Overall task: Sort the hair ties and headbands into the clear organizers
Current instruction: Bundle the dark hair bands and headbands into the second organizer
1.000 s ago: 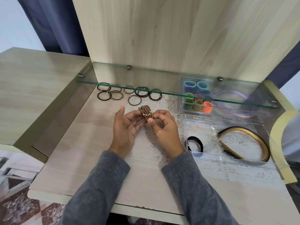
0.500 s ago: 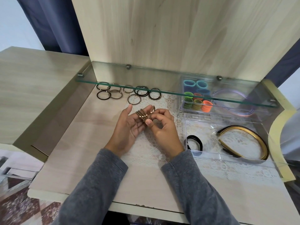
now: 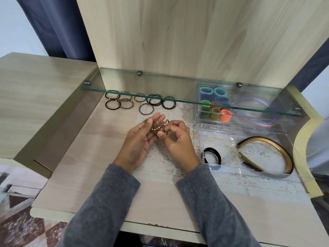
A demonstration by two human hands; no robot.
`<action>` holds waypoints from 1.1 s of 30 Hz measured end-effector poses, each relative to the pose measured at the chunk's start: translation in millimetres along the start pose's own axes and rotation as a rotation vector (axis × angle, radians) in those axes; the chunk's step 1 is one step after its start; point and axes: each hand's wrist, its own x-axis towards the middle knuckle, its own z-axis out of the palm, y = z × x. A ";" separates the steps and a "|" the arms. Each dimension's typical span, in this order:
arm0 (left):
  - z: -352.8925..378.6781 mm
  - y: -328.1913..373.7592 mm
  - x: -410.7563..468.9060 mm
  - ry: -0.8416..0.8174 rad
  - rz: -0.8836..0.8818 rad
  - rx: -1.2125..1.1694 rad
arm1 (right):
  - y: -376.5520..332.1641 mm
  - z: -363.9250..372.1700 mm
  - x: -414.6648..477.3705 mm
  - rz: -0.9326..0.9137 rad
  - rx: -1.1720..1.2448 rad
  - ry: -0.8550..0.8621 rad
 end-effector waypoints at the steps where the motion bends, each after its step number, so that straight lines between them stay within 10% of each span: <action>1: 0.5 -0.6 0.1 0.003 0.002 0.006 | -0.3 -0.2 -0.5 0.002 0.000 -0.001; 33: 1.8 -3.1 -1.3 0.026 0.044 0.026 | -4.6 -2.8 -3.2 -0.004 0.076 0.010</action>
